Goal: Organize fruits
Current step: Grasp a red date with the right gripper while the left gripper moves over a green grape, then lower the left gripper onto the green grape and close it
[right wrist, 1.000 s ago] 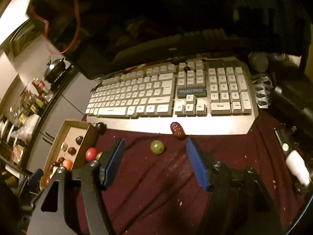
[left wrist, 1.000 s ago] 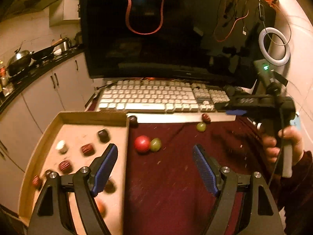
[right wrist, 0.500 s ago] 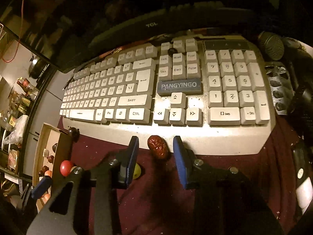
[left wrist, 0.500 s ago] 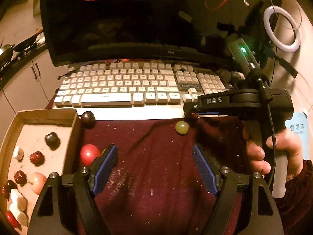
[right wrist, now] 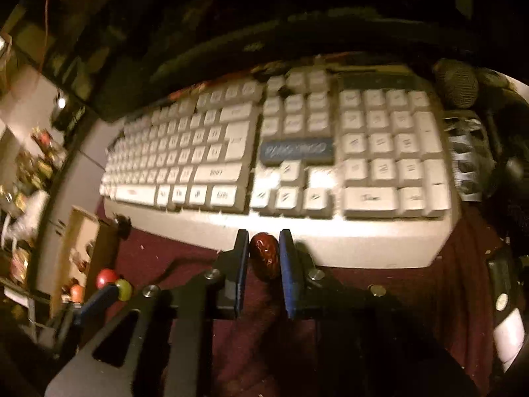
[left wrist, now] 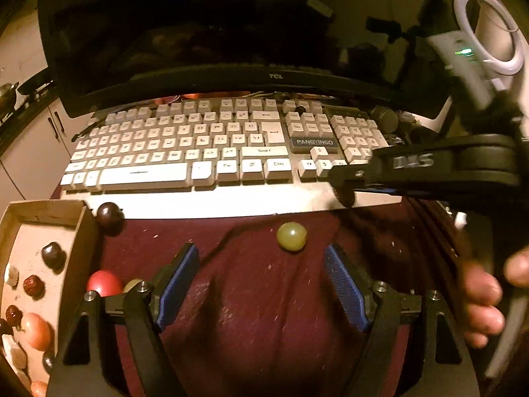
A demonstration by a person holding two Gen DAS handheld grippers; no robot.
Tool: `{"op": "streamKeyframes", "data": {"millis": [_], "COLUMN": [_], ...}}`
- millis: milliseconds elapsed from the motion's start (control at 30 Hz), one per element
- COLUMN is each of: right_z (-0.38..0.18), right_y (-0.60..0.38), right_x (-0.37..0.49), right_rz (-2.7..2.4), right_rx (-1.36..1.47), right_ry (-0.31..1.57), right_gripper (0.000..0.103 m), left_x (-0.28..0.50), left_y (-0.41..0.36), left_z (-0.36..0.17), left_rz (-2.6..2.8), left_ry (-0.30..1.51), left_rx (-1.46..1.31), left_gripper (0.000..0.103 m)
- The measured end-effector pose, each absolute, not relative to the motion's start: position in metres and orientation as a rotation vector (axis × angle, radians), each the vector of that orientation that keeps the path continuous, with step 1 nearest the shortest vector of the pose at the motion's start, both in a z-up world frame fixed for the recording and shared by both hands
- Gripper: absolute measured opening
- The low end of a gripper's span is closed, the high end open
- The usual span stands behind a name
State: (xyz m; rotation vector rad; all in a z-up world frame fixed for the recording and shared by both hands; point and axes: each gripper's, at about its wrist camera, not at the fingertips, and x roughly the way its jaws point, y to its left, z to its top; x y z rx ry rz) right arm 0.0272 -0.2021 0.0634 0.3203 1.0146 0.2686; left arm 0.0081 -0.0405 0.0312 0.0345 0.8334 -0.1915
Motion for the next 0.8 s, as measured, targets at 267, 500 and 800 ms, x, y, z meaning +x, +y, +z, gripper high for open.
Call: {"op": "streamKeyframes", "data": {"millis": [267, 500, 800], "right_z": [0.071, 0.073, 0.07], "right_y": [-0.22, -0.217, -0.216], "right_x": [0.022, 0.02, 0.021], "right_rz": [0.282, 0.302, 0.294], "right_rx": [0.391, 0.407, 0.404], "right_ry": [0.993, 0.992, 0.995], "right_gripper": [0.02, 0.02, 0.02], "left_x": [0.029, 0.038, 0.041], "left_y": [-0.051, -0.059, -0.062], "left_z": [0.017, 0.009, 0.006], "left_rz": [-0.174, -0.196, -0.215], "left_ry": [0.878, 0.905, 0.898], "left_rx": [0.036, 0.043, 0.046], "left_gripper": [0.065, 0.055, 0.043]}}
